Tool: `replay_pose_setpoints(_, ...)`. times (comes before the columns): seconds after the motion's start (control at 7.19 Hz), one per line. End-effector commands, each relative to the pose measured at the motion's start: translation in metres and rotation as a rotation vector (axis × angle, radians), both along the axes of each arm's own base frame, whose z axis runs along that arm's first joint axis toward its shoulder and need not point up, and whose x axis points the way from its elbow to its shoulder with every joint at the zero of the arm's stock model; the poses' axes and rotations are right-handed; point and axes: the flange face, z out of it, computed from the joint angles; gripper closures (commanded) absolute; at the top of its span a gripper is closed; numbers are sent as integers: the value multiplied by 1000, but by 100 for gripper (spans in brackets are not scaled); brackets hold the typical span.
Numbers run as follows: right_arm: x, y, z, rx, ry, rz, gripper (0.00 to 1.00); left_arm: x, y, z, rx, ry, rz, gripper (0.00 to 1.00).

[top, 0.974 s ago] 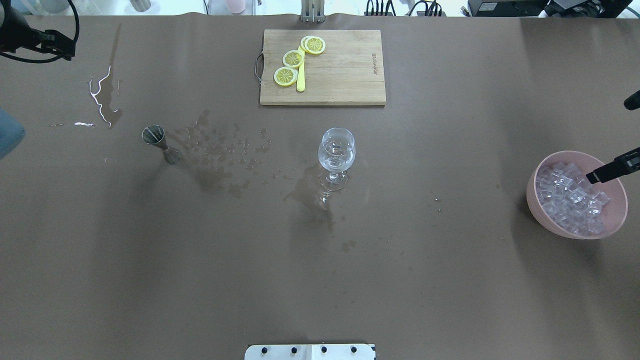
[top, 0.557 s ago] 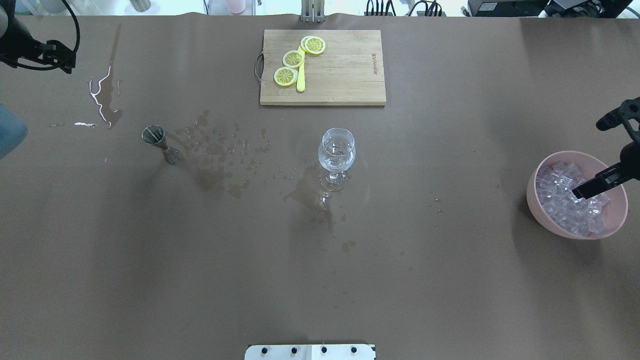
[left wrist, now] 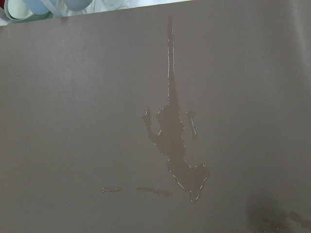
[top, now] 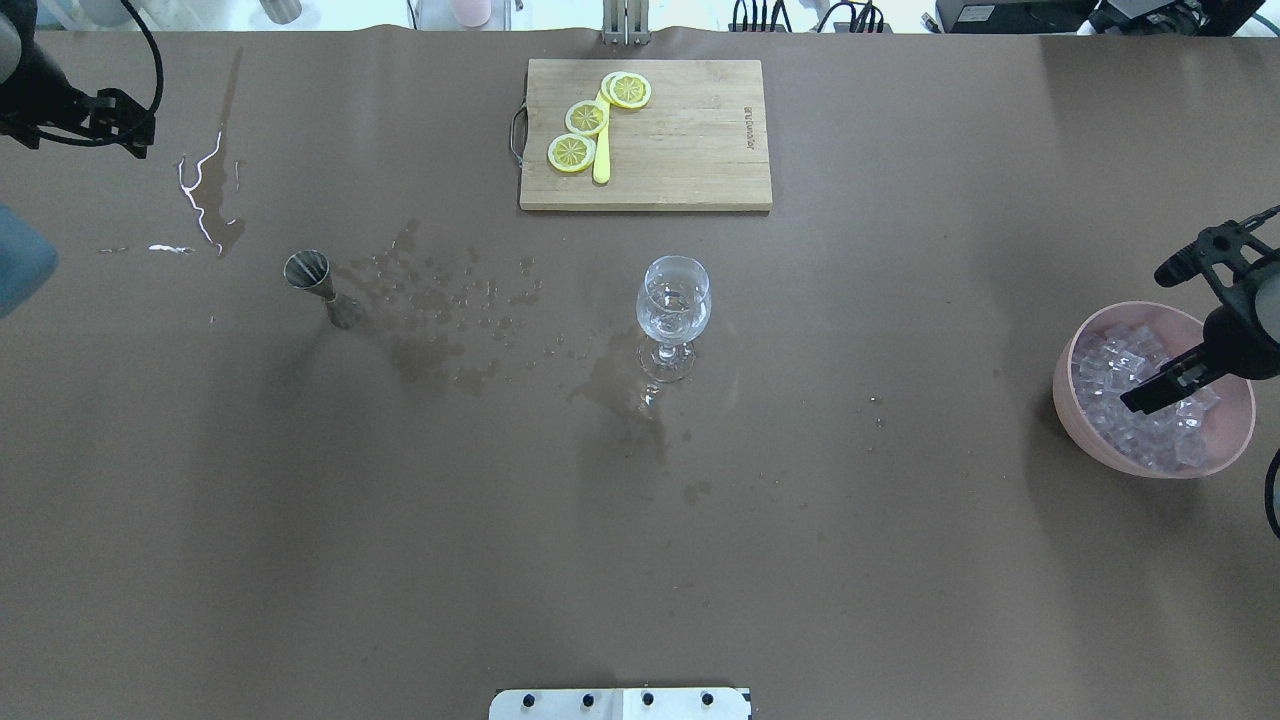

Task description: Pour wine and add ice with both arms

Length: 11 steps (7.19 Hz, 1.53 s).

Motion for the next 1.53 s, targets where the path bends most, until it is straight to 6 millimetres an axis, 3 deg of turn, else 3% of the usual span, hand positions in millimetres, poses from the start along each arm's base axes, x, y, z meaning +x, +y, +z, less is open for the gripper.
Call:
replay_pose_setpoints(0.0, -5, 0, 6, -12, 2, -12, 22, 1, -1, -4, 5, 2, 0, 2)
replay_pose_setpoints(0.42, -3, 2, 12, -25, 4, -11, 36, 0, -2, -6, 7, 4, -1, 2)
replay_pose_setpoints(0.7, -2, 4, 13, -23, 8, -10, 86, 0, -2, -7, 9, 4, -1, 2)
replay_pose_setpoints(0.83, -1, 3, 13, -18, 12, -9, 100, 0, -2, -8, 11, 6, -1, 2)
replay_pose_setpoints(1.11, -3, -2, 1, 1, -4, -11, 100, -1, 0, -9, 13, 9, -2, 2)
replay_pose_setpoints(1.39, 24, -11, -36, 28, -56, 56, 100, -13, -3, -7, 6, 5, -18, 2)
